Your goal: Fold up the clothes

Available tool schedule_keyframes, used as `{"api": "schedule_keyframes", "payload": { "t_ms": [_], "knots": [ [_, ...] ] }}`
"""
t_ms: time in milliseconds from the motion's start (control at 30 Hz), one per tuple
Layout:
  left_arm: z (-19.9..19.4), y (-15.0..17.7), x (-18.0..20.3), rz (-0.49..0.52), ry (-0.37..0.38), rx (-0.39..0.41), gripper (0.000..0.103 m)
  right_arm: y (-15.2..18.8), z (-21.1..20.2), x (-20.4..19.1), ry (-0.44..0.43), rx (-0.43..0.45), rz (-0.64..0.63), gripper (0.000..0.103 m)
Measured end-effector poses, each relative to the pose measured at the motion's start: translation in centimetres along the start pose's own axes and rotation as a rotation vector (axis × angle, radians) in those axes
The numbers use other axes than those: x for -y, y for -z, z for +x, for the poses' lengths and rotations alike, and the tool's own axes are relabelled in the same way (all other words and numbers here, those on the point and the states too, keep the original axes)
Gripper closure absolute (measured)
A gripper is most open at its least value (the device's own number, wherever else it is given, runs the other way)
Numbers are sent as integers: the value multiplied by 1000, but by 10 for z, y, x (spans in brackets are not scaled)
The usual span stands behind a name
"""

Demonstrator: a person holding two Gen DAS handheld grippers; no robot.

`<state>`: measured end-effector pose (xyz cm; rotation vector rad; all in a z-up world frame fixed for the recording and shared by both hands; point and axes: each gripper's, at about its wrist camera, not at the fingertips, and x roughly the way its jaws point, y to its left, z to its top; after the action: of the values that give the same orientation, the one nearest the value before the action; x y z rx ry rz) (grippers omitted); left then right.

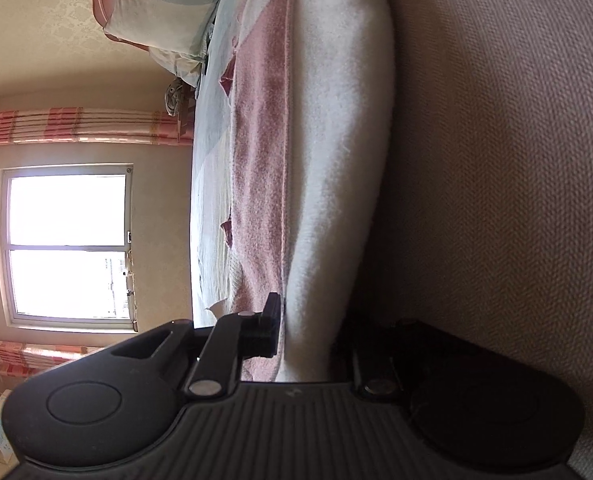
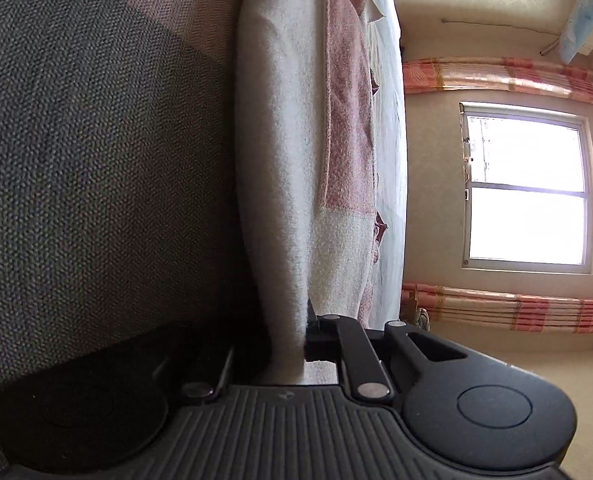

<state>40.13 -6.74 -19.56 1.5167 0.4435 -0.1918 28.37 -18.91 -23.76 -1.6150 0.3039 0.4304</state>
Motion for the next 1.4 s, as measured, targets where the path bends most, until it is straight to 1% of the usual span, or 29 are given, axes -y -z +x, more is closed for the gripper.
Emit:
{"api": "schedule_keyframes", "payload": {
  "t_ms": [33,67,133,267,300,433,567,667,800,900,1000,1100,1233,1300,1400],
  "knots": [
    [2,1,2,-10,1,2,98,0,0,-1,5,-1,-1,89],
    [3,1,2,-16,-2,5,99,0,2,0,3,-4,2,89],
    [7,3,-2,-40,9,10,99,-1,5,1,-2,-8,9,89],
    [7,9,-16,-100,40,30,95,-1,7,4,-17,-15,12,89],
    [6,11,-18,-104,37,34,95,0,7,5,-23,-16,14,91],
    [3,16,-31,-111,12,60,95,0,6,18,-63,-10,48,91],
    [3,17,-46,-113,6,78,95,3,2,35,-50,8,83,91],
    [-5,19,-50,-106,9,88,96,4,-6,45,-55,17,99,92],
    [-30,26,-46,-90,40,96,95,6,-25,49,-93,28,104,92],
    [-62,33,-36,-70,86,109,95,8,-50,45,-140,31,116,92],
    [-92,39,-23,-34,110,120,95,10,-81,36,-182,32,115,92],
    [-119,46,-16,-39,126,125,95,11,-115,25,-223,31,107,92],
    [-147,53,-9,-62,149,131,95,2,-138,18,-265,32,95,91],
    [-157,55,-3,-69,158,135,95,2,-148,10,-267,26,88,91],
    [-162,57,8,-72,170,129,95,-5,-135,19,-277,17,111,91]
  ]
}}
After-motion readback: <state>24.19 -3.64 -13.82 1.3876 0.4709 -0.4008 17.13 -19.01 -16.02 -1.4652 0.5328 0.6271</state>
